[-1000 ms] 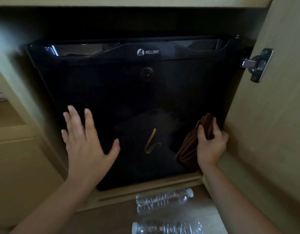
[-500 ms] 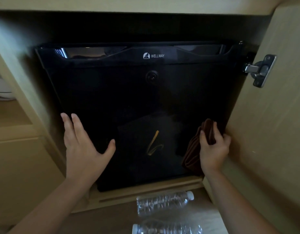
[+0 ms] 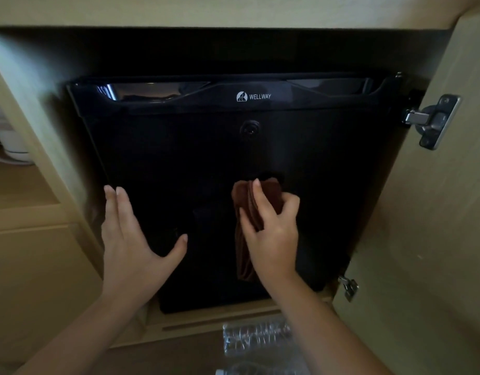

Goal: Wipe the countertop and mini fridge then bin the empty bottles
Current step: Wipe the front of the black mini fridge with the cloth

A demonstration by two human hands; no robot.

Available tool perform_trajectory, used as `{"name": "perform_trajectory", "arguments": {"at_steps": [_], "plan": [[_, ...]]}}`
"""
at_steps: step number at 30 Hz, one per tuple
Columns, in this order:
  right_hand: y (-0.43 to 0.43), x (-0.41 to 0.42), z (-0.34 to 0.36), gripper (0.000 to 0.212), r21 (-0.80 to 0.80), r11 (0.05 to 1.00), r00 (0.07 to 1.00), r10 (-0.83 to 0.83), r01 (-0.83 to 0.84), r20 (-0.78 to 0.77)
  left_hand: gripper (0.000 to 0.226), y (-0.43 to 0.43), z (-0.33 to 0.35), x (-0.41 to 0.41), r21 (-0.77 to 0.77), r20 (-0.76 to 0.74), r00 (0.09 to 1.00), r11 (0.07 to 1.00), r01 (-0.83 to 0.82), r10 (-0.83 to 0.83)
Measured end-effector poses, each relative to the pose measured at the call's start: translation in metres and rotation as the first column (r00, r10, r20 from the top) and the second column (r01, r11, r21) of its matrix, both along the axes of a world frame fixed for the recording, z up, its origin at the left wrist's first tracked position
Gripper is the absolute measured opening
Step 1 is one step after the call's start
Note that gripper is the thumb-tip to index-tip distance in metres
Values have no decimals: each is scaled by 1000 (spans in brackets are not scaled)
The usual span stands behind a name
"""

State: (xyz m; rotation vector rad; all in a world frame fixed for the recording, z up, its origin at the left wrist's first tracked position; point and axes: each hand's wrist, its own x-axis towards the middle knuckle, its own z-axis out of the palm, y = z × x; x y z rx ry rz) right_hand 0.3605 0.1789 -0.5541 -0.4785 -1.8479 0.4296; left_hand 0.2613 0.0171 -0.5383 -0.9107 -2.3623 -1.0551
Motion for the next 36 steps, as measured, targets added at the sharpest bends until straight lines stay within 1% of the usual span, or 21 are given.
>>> {"name": "perform_trajectory", "arguments": {"at_steps": [2, 4, 6, 9, 11, 12, 14, 16, 17, 19, 21, 22, 24, 25, 27, 29, 32, 34, 36], "plan": [[18, 12, 2, 56, -25, 999, 999, -24, 23, -44, 113, 0, 2, 1, 4, 1, 1000, 1000, 7, -7], [40, 26, 9, 52, -150, 982, 981, -137, 116, -140, 113, -2, 3, 0, 13, -3, 1000, 1000, 23, -23], [54, 37, 17, 48, -262, 948, 951, -235, 178, -202, 114, -3, 3, 0, 20, 0, 999, 999, 41, -41], [48, 31, 24, 48, -286, 935, 935, -279, 212, -218, 115, -7, 2, -3, 26, 7, 997, 997, 79, -79], [25, 14, 28, 52, -249, 948, 951, -247, 198, -184, 115, -13, 1, -8, 42, 18, 992, 992, 123, -124], [12, 5, 29, 55, -201, 963, 965, -212, 179, -154, 113, -17, 2, -11, 57, 33, 988, 987, 150, -152], [-15, -13, 29, 61, -48, 990, 989, -136, 133, -64, 108, -24, 3, -15, 82, 60, 978, 978, 193, -198], [-34, -24, 27, 65, 95, 991, 994, -96, 92, 44, 105, -28, 5, -17, 90, 65, 973, 973, 213, -219], [-39, -26, 26, 66, 124, 990, 994, -72, 61, 83, 105, -28, 5, -16, 89, 62, 973, 972, 217, -223], [-39, -24, 25, 66, 129, 991, 994, 12, -26, 111, 106, -25, 5, -13, 84, 46, 973, 972, 221, -225], [-27, -15, 28, 65, 93, 992, 995, 78, -84, 69, 107, -24, 5, -11, 74, 26, 976, 974, 214, -217], [-17, -10, 31, 63, 46, 997, 998, 59, -59, 3, 107, -23, 6, -10, 69, 21, 977, 975, 211, -213], [5, 0, 42, 57, -104, 994, 985, -49, 32, -165, 106, -24, 6, -10, 59, 16, 976, 975, 214, -215], [15, 3, 48, 54, -162, 984, 971, -101, 67, -216, 105, -24, 6, -10, 56, 13, 976, 974, 217, -218], [21, 7, 55, 52, -188, 974, 962, -169, 129, -215, 103, -24, 6, -10, 55, 10, 974, 973, 226, -226], [12, -1, 54, 54, -143, 976, 967, -186, 163, -171, 101, -25, 7, -10, 58, 17, 970, 969, 241, -242], [-26, -26, 43, 52, -16, 993, 989, -116, 115, -91, 102, -31, 7, -15, 82, 42, 963, 961, 263, -267], [-52, -41, 30, 46, 125, 989, 997, -77, 73, 27, 103, -35, 7, -19, 87, 58, 962, 961, 261, -266], [-68, -49, 14, 39, 287, 958, 984, -70, 21, 161, 104, -37, 8, -21, 75, 72, 965, 966, 249, -254]]}}
